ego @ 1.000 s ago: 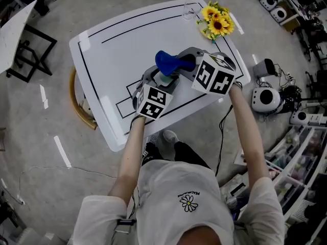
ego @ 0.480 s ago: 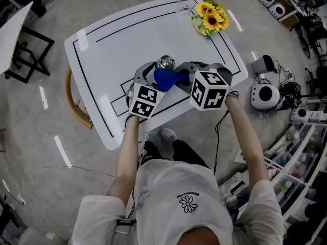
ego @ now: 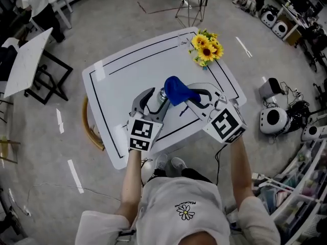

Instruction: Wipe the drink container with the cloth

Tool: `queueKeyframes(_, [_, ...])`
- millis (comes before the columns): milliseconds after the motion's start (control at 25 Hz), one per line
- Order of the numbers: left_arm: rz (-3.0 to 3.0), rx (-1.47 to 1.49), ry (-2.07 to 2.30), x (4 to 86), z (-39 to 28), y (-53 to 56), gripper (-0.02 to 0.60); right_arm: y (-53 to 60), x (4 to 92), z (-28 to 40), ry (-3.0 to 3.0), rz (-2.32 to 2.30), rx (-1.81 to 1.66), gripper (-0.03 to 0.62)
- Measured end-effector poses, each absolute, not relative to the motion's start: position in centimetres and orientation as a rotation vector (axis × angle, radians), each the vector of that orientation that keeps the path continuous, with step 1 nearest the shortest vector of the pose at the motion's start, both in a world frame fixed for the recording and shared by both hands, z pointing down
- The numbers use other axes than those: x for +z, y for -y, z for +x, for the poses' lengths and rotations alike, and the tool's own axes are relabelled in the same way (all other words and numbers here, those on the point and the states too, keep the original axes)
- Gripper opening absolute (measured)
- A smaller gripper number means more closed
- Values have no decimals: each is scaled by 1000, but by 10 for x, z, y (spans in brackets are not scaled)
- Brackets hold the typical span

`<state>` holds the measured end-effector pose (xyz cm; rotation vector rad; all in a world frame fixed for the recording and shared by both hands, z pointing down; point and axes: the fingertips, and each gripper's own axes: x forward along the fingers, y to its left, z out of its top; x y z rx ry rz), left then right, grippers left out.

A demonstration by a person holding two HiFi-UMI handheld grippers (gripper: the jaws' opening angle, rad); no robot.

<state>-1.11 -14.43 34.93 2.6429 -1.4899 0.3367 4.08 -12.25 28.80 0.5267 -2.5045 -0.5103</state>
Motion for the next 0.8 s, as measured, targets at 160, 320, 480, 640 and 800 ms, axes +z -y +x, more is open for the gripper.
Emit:
queueKeyframes(160, [2709,270,1647,282,-4,125,126,108,249,69,2639,854,-529,41])
queueKeyframes(320, [2724,224,1790,241,1,113,11,91,236,104,2750,1137,-420,41])
queueKeyframes(480, [2659,103,1828,234,7,103,-2,84,251,135,2774,1312,-295,41])
queueKeyframes(640, [2605,77,1895,245,13,89,-2,77,272,157,2759,1374,-205,41])
queueKeyframes(800, [2536,138,1915,269,21,83,-2,75,278,181,2757,1491,-125,41])
